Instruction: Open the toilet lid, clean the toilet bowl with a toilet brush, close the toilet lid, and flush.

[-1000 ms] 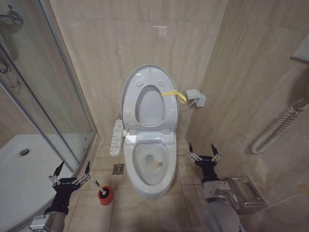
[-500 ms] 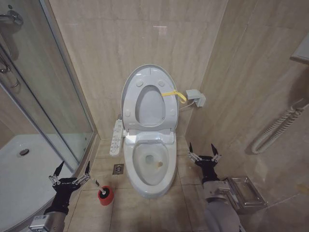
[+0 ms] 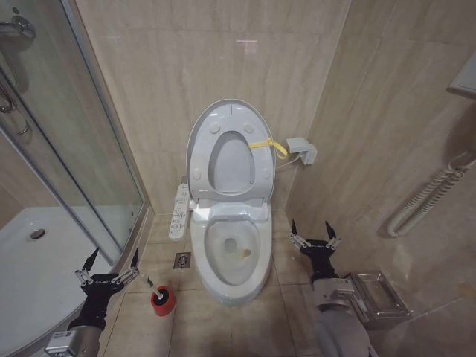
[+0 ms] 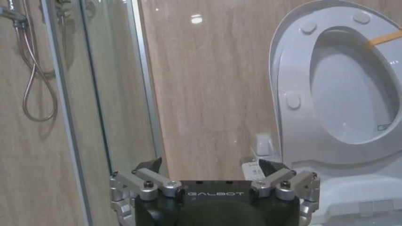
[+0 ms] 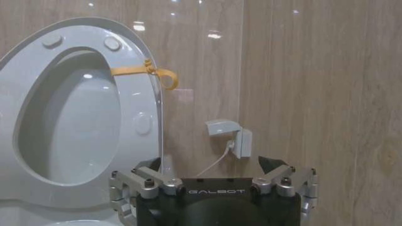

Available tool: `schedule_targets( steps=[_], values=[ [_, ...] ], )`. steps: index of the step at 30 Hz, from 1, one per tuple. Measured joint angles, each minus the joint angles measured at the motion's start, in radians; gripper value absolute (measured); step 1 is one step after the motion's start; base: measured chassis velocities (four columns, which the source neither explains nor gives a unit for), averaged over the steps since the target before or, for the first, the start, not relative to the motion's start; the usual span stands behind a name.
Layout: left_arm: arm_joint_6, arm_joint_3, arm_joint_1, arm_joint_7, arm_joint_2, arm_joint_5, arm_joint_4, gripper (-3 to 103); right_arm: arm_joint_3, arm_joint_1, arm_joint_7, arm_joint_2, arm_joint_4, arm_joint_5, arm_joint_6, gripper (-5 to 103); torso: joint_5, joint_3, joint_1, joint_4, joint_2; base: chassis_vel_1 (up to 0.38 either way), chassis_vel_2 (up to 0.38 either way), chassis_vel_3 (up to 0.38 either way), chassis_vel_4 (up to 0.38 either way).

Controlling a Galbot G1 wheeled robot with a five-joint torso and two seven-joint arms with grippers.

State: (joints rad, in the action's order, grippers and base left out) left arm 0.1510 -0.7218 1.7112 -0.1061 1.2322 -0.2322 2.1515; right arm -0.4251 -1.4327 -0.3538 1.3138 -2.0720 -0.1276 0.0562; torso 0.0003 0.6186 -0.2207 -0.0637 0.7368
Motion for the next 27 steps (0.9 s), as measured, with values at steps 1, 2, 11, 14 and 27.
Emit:
schedule_targets(
  steps=[1, 2, 11, 14, 27],
  values=[
    [-0.008, 0.006, -0.012, 0.001, 0.003, -0.001, -0.005, 100, 0.000, 0.000, 0.000, 0.000, 0.000, 0.000, 0.000, 100, 0.0002, 0.000, 0.000, 0.0003, 0.000, 0.000, 0.000, 0.000, 0.000],
    [-0.032, 0.027, -0.056, 0.005, 0.013, -0.003, -0.022, 100, 0.000, 0.000, 0.000, 0.000, 0.000, 0.000, 0.000, 100, -0.0005, 0.000, 0.000, -0.0002, 0.000, 0.000, 0.000, 0.000, 0.000],
    [-0.112, 0.104, -0.216, -0.009, 0.050, -0.003, -0.085, 100, 0.000, 0.000, 0.000, 0.000, 0.000, 0.000, 0.000, 100, 0.0001, 0.000, 0.000, 0.0001, 0.000, 0.000, 0.000, 0.000, 0.000],
    [-0.173, 0.160, -0.326, -0.018, 0.077, -0.003, -0.133, 100, 0.000, 0.000, 0.000, 0.000, 0.000, 0.000, 0.000, 100, -0.0002, 0.000, 0.000, -0.0003, 0.000, 0.000, 0.000, 0.000, 0.000],
    [-0.115, 0.200, -0.382, 0.002, 0.080, 0.025, -0.160, 100, 0.000, 0.000, 0.000, 0.000, 0.000, 0.000, 0.000, 100, -0.0003, 0.000, 0.000, -0.0002, 0.000, 0.000, 0.000, 0.000, 0.000]
  ],
)
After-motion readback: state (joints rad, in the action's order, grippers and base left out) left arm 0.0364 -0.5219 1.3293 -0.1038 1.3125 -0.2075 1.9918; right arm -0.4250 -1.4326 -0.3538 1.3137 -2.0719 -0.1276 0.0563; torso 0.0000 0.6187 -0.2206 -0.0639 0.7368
